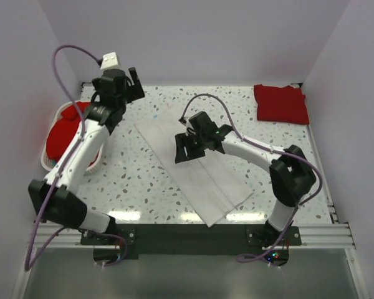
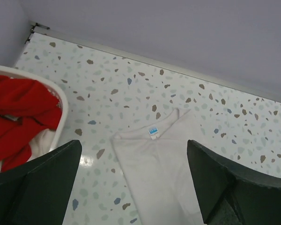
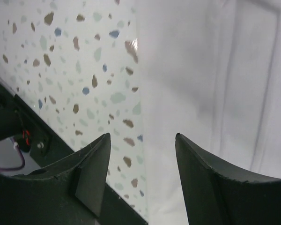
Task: Fold and stack the t-shirts
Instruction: Fold the tshirt
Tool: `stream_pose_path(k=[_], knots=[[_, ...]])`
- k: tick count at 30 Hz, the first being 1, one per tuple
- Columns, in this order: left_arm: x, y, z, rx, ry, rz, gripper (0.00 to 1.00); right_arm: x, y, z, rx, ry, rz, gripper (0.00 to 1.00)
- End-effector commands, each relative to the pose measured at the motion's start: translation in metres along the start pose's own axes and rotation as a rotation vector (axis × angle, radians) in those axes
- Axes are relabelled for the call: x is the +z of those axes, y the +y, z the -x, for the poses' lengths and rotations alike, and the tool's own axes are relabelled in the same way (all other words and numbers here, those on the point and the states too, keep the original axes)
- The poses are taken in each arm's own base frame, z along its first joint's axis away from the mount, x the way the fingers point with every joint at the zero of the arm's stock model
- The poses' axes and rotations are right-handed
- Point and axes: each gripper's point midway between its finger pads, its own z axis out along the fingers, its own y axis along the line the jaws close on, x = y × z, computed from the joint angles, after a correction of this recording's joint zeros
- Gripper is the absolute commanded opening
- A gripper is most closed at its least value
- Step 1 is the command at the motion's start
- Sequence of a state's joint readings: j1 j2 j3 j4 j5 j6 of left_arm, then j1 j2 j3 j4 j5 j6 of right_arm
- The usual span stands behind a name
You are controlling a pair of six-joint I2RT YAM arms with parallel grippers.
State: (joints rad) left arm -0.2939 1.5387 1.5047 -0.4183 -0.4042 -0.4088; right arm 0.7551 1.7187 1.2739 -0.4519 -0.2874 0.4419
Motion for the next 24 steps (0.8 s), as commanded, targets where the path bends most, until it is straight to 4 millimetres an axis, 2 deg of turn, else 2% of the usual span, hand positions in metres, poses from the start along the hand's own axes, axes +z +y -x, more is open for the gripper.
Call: stream_pose_path(k=[1,2,3,4,5,7,8,9,10,11,12,13,14,15,16,18,19,21,22,24], knots=[[-0.034,0.034,-0.022,0.002,0.001,0.076,1.0,0.019,0.016,0.047,-0.067,-0.077,0.116,0.61],[-0.038,0.042,-0.044,0.015,0.036,0.08,1.0,0.023,0.017,0.058,-0.086,-0.099,0.126,0.61],[-0.045,0.046,-0.051,0.012,0.04,0.075,1.0,0.029,0.018,0.063,-0.093,-0.101,0.133,0.61],[-0.06,0.05,-0.047,-0.003,0.012,0.056,1.0,0.042,0.015,0.075,-0.096,-0.106,0.138,0.61],[-0.062,0.057,-0.07,0.013,0.051,0.055,1.0,0.048,0.016,0.085,-0.105,-0.124,0.149,0.61],[-0.076,0.065,-0.078,0.016,0.049,0.036,1.0,0.069,0.013,0.099,-0.099,-0.13,0.168,0.61],[-0.08,0.069,-0.098,0.033,0.101,0.028,1.0,0.077,0.01,0.107,-0.092,-0.146,0.177,0.61],[-0.084,0.068,-0.104,0.044,0.119,0.009,1.0,0.083,0.011,0.113,-0.09,-0.153,0.193,0.61],[-0.091,0.068,-0.106,0.045,0.121,-0.014,1.0,0.098,0.005,0.119,-0.078,-0.155,0.197,0.61],[-0.094,0.068,-0.12,0.05,0.157,-0.039,1.0,0.104,0.005,0.127,-0.062,-0.174,0.215,0.61],[-0.097,0.067,-0.126,0.045,0.165,-0.054,1.0,0.109,0.005,0.131,-0.049,-0.176,0.234,0.61],[-0.102,0.067,-0.127,0.039,0.155,-0.077,1.0,0.112,0.001,0.145,-0.035,-0.204,0.243,0.61],[-0.103,0.066,-0.139,0.041,0.175,-0.099,1.0,0.127,-0.007,0.143,-0.006,-0.195,0.243,0.61],[-0.104,0.066,-0.141,0.035,0.172,-0.11,1.0,0.133,-0.014,0.146,0.006,-0.198,0.237,0.62],[-0.107,0.064,-0.141,0.026,0.16,-0.13,1.0,0.134,-0.022,0.158,0.017,-0.227,0.221,0.62],[-0.11,0.062,-0.149,0.013,0.182,-0.15,1.0,0.146,-0.042,0.161,0.058,-0.232,0.182,0.63],[-0.11,0.062,-0.152,0.009,0.197,-0.148,1.0,0.144,-0.063,0.172,0.092,-0.26,0.128,0.63],[-0.111,0.058,-0.157,0.003,0.224,-0.168,1.0,0.147,-0.091,0.176,0.149,-0.278,0.074,0.64],[-0.11,0.058,-0.162,0.007,0.243,-0.166,1.0,0.144,-0.114,0.179,0.189,-0.292,0.036,0.64],[-0.108,0.057,-0.168,0.002,0.265,-0.166,1.0,0.136,-0.143,0.189,0.264,-0.342,-0.02,0.65]])
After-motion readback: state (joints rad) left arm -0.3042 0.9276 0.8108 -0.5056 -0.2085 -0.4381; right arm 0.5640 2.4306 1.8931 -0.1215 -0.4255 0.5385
